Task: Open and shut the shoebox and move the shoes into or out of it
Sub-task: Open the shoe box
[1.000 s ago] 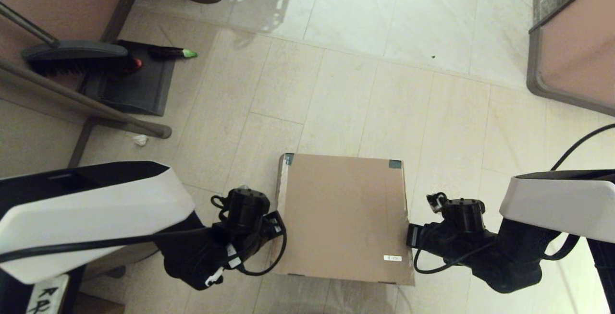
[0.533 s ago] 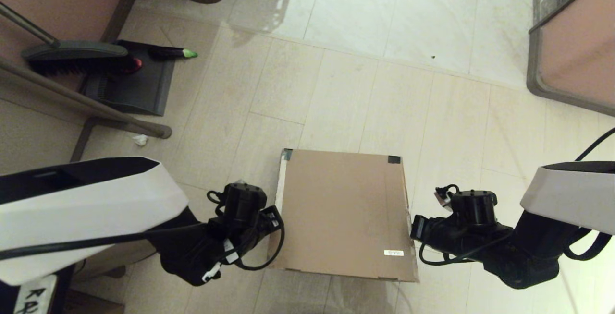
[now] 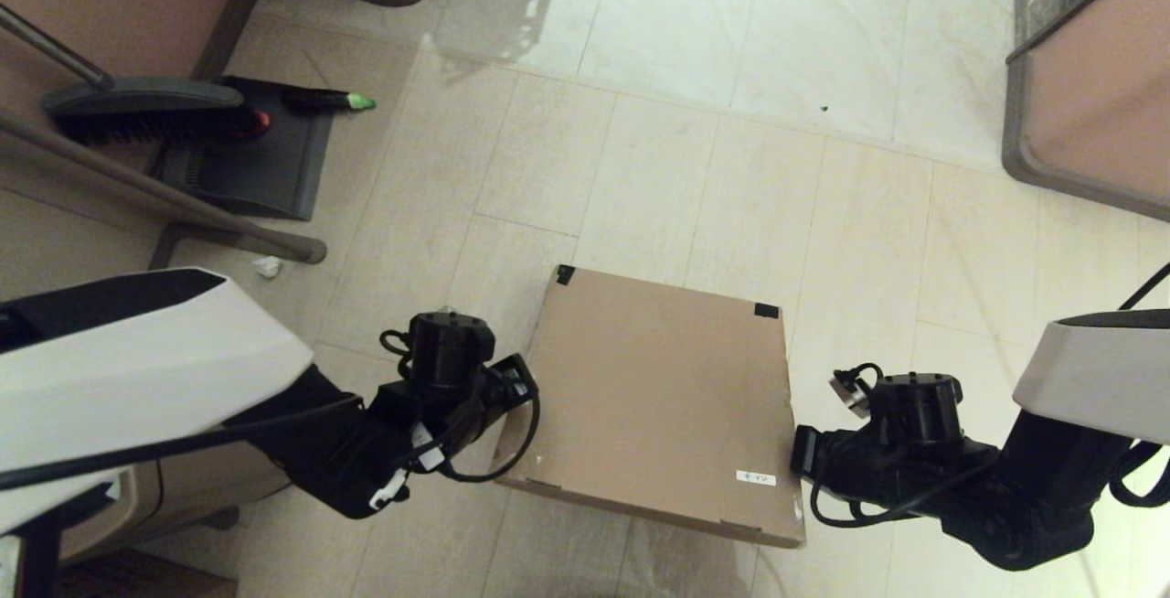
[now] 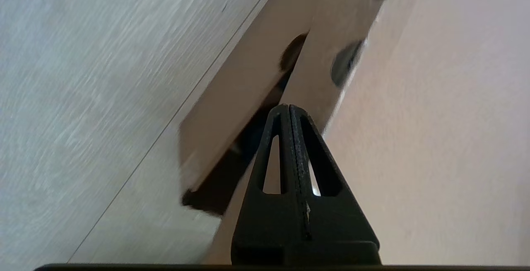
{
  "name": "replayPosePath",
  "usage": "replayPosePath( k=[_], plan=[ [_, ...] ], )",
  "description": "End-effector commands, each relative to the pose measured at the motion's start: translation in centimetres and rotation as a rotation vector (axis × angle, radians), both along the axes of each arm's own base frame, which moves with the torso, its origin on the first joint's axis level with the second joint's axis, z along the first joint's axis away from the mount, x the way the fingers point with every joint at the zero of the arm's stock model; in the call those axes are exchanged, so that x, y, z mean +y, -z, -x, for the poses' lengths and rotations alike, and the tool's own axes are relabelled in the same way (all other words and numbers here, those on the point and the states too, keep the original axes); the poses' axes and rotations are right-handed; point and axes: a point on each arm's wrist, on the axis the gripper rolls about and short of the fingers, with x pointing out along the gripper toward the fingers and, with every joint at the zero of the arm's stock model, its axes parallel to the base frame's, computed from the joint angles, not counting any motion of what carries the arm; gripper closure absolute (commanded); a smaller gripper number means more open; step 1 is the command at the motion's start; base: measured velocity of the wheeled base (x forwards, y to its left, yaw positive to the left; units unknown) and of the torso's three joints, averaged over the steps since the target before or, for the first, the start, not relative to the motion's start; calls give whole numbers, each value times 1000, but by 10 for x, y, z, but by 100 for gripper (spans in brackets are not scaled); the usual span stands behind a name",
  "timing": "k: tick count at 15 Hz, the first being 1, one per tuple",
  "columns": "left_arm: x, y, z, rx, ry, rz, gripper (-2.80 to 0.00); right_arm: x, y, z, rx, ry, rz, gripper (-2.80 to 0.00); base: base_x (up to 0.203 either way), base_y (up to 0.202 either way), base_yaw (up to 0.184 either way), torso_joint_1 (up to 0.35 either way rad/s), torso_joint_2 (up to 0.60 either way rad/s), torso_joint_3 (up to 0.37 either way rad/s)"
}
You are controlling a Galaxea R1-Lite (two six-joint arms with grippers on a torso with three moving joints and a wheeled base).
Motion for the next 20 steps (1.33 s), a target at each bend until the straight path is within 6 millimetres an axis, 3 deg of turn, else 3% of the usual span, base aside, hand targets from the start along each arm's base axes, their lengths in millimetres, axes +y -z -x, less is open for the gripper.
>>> replayPosePath(
  k=[1, 5, 12, 16, 20],
  plan=[
    [2, -10, -1, -21, -13, 14, 0, 0, -4, 5, 4, -11, -21, 0, 0, 0, 0, 0, 0, 0],
    [3, -17, -2, -39, -17, 23, 0, 0, -13, 11, 48, -25, -110, 0, 0, 0, 0, 0, 0, 0],
    [34, -39, -30, -115, -123, 58, 0, 0, -12, 11, 54, -27, -110, 0, 0, 0, 0, 0, 0, 0],
    [41, -43, -37, -135, -150, 65, 0, 1, -14, 11, 46, -34, -114, 0, 0, 0, 0, 0, 0, 0],
    [74, -39, -52, -131, -281, 38, 0, 1, -25, 13, 21, -77, -144, 0, 0, 0, 0, 0, 0, 0]
  ],
)
